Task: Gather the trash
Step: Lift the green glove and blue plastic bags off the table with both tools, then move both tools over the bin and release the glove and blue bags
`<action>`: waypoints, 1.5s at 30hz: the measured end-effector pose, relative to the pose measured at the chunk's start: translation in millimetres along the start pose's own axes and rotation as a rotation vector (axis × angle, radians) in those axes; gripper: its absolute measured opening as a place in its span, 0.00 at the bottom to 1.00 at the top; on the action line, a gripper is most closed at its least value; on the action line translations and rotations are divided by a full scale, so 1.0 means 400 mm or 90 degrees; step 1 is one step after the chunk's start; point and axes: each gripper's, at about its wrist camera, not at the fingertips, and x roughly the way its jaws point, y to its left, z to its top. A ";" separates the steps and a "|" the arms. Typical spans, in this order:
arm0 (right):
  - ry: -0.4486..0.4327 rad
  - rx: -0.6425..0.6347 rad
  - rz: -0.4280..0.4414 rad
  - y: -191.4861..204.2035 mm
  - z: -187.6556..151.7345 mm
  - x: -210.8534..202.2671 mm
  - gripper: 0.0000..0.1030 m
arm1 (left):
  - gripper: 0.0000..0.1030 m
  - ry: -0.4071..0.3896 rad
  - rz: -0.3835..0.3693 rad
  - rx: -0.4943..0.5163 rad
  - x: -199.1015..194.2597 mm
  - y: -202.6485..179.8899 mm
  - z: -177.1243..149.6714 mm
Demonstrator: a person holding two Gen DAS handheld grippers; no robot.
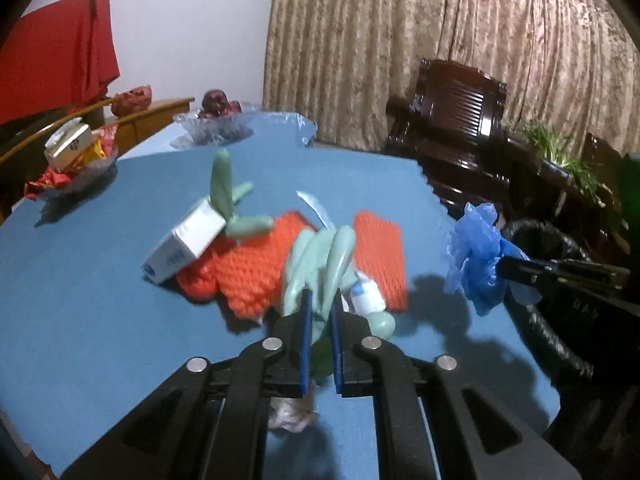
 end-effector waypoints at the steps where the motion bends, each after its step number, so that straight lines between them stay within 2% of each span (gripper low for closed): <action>1: 0.002 0.001 -0.001 0.000 -0.005 -0.001 0.05 | 0.08 0.003 -0.002 -0.002 -0.002 -0.001 -0.004; 10: -0.027 0.001 -0.008 -0.005 -0.006 -0.065 0.05 | 0.08 -0.052 -0.043 -0.001 -0.087 -0.055 0.034; 20: -0.080 0.018 -0.040 -0.054 -0.002 -0.187 0.05 | 0.08 -0.070 -0.072 0.032 -0.104 -0.147 0.074; 30: -0.119 0.056 -0.100 -0.156 -0.030 -0.313 0.05 | 0.08 -0.073 -0.140 0.075 -0.093 -0.301 0.104; 45: -0.109 0.140 -0.218 -0.356 -0.140 -0.400 0.05 | 0.08 -0.050 -0.260 0.143 -0.015 -0.579 0.120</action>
